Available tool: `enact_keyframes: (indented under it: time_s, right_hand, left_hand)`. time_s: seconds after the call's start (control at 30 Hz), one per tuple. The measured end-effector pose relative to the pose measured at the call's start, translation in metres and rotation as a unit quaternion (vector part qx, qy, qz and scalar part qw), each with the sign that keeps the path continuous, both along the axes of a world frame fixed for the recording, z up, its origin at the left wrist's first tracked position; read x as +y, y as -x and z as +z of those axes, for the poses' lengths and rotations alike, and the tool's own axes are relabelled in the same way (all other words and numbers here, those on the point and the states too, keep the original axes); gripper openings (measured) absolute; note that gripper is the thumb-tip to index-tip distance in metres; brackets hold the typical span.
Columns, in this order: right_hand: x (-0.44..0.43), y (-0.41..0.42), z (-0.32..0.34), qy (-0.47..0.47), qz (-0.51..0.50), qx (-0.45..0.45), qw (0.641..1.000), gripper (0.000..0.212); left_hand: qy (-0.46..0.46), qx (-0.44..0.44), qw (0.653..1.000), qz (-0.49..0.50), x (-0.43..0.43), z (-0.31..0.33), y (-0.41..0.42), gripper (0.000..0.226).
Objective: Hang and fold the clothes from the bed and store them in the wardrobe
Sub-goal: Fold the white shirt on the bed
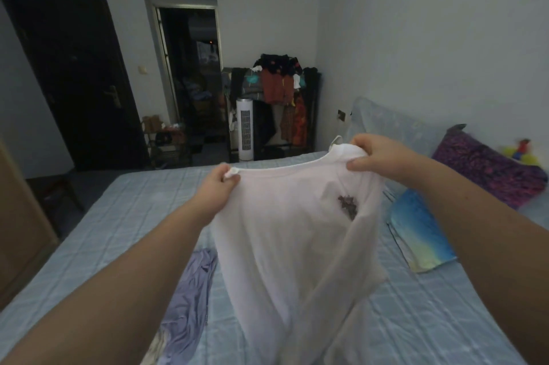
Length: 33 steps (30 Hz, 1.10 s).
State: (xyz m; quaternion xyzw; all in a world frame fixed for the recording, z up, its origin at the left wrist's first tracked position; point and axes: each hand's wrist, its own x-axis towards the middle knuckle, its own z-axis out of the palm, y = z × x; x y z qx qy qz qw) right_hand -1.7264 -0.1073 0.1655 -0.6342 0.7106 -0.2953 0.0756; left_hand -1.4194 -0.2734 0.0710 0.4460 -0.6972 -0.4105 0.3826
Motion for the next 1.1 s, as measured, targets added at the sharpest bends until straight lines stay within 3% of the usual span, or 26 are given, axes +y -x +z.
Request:
enact_keyframes:
  time_s: [0.17,0.3,0.37,0.47,0.6,0.7,0.83,0.93,1.03,1.1]
  right_hand:
    - [0.005,0.005,-0.010,-0.086,0.066,-0.085,0.990,0.015]
    - [-0.006,0.010,-0.032,-0.143,-0.001,0.082,0.986,0.014]
    - [-0.015,0.006,-0.045,-0.115,-0.046,0.149,0.981,0.012]
    - [-0.026,-0.013,-0.057,-0.043,-0.090,0.105,0.989,0.006]
    - [-0.040,-0.054,-0.059,0.012,-0.089,0.005,0.996,0.019]
    - [-0.037,-0.084,-0.049,0.014,-0.045,-0.010,0.999,0.025]
    - [-0.016,-0.109,-0.037,0.001,0.016,-0.016,1.000,0.008]
    - [-0.002,-0.112,-0.037,0.037,0.008,0.043,0.998,0.028]
    - [0.015,-0.109,-0.041,0.111,-0.047,0.147,0.982,0.026]
    - [0.031,-0.109,-0.049,0.219,-0.086,0.212,0.949,0.025]
  left_hand:
    - [0.150,-0.062,0.987,0.017,-0.007,0.047,-0.035,0.009]
    - [0.203,-0.177,0.963,-0.024,-0.012,0.069,-0.070,0.006]
    - [0.212,-0.263,0.940,-0.043,-0.012,0.076,-0.083,0.010]
    - [0.204,-0.367,0.907,-0.039,-0.018,0.079,-0.107,0.017]
    - [0.132,-0.443,0.886,-0.023,-0.026,0.068,-0.149,0.036]
    - [0.095,-0.413,0.906,0.003,-0.017,0.054,-0.179,0.046]
    - [0.075,-0.300,0.951,0.017,0.011,0.033,-0.211,0.042]
    - [0.066,-0.230,0.971,-0.005,0.037,0.033,-0.226,0.034]
    - [0.056,-0.207,0.975,-0.049,0.064,0.047,-0.237,0.019]
    - [0.081,-0.200,0.976,-0.040,0.079,0.055,-0.238,0.017]
